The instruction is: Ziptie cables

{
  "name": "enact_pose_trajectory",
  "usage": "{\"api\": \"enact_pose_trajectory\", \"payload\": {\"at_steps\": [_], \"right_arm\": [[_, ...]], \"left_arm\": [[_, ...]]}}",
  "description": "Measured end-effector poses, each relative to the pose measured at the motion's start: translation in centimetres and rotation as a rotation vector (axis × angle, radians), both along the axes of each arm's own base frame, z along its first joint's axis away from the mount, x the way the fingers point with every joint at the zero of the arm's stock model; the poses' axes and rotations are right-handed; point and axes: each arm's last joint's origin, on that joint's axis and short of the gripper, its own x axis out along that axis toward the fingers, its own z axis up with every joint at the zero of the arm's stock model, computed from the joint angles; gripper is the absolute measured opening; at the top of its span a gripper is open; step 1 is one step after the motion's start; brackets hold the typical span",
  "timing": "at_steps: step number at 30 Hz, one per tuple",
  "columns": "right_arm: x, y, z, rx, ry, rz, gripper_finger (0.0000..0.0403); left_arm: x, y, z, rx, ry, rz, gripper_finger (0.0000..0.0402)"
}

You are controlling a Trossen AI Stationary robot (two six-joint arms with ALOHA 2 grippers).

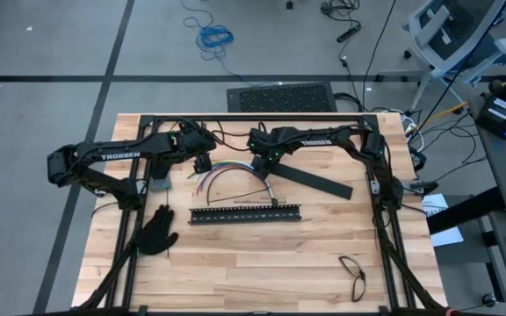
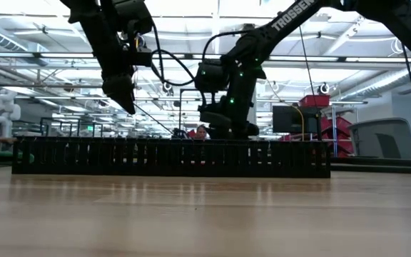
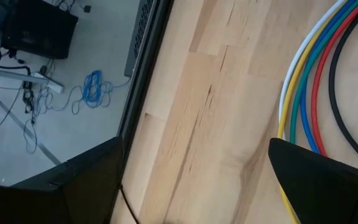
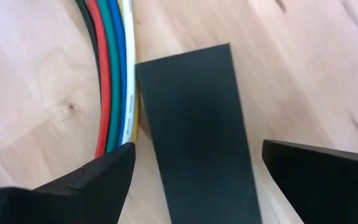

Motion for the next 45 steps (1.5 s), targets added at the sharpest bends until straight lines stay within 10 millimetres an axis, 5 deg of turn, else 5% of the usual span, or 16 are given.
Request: {"api": "enact_pose_trajectory", "payload": {"at_steps": [12,22,35,40,45], "right_arm": [[0.2,0.4,-1.7,-0.007,0.063,0.044,0.033],[-0.2,0.4,-1.8,-0.011,0.105,0.118,0.0212],[0.0,0.8,-1.4,-0.002,0.111,0.135,0.0212],[0.4,0.6,-0.6,-0.002,0.106,0.156,0.0212],[0.4,0.2,-0.4,0.008,0.106,0.151,0.0212]], "left_arm": [[-0.4,-0.1,-0.2,-0.031,0.015,0.039,0.0395],[-0.4,-0.2,-0.2,-0.033,0.018,0.041,0.0395],[-0.6,-0.2,-0.2,-0.033,0.017,0.062,0.0395],[-2.4,-0.6,1.4,0.052,0.043,0.087,0.0395],[-5.3,-1.7,4.7,0.123,-0.129,0.102,0.0395]]}}
